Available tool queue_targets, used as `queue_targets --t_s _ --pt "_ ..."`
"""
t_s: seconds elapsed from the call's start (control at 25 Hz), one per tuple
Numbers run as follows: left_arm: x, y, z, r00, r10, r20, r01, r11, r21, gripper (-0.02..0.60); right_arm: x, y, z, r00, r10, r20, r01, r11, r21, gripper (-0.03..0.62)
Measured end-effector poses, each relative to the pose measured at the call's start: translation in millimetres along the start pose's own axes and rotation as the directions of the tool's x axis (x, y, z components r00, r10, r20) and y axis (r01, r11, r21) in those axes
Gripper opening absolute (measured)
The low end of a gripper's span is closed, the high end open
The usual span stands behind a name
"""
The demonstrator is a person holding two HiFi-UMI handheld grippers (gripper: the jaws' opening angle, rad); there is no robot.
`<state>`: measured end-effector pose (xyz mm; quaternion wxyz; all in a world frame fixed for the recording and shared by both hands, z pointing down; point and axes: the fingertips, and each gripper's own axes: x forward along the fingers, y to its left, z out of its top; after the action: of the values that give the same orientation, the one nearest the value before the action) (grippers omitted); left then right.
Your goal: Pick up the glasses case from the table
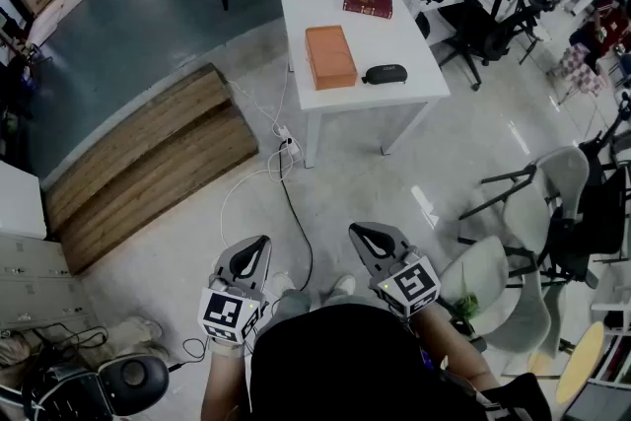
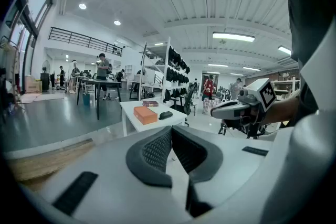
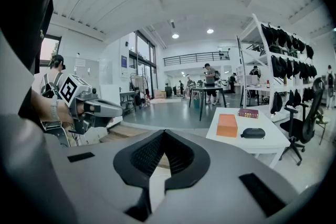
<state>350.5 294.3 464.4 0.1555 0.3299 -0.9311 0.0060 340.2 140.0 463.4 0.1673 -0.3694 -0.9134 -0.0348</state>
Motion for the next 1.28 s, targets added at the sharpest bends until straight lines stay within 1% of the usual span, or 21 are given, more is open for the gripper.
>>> queue_targets --t_s 0.12,0.36,0.48,0.6,0.76,0.88,1.0,1.16,1.28 --pt "-8 14 1 1.000 -0.004 0.009 0.005 1.000 -0.010 0.018 13 12 8 1.000 -0.002 -0.003 0.002 1.000 -0.005 0.028" --pt "-20 54 4 0.999 -0.026 0.026 0.026 1.000 -0.005 0.018 47 26 20 1.000 -0.027 -0.008 0.027 1.000 -0.014 0.028" --pt "-28 78 3 0.999 -0.029 0.035 0.030 1.000 -0.008 0.018 68 36 26 1.000 -0.029 0.003 0.029 1.000 0.009 0.028" --pt "-35 101 -4 0.999 -0.033 0.038 0.034 0.999 -0.023 0.018 88 41 28 0.999 -0.045 0.008 0.045 0.999 0.024 0.028" --pt "-36 121 -21 0.999 -0.047 0.005 0.048 0.998 -0.036 0.018 106 39 32 0.997 -0.075 0.009 0.075 0.997 0.023 0.028" --pt "-27 130 -27 0.999 -0.053 -0.007 0.052 0.997 -0.052 0.018 115 24 29 0.996 -0.091 0.009 0.090 0.994 0.056 0.028" --pt "-8 145 -28 0.999 -0.050 -0.013 0.049 0.997 -0.051 0.018 134 -4 26 0.994 -0.111 0.009 0.110 0.990 0.092 0.028" --pt "32 174 -25 0.999 -0.026 -0.033 0.024 0.998 -0.056 0.018 176 -46 34 0.996 -0.090 0.017 0.088 0.992 0.094 0.028" --pt "77 199 -14 0.999 -0.003 -0.049 0.000 0.998 -0.058 0.018 210 -87 46 0.998 -0.062 0.019 0.061 0.995 0.074 0.028"
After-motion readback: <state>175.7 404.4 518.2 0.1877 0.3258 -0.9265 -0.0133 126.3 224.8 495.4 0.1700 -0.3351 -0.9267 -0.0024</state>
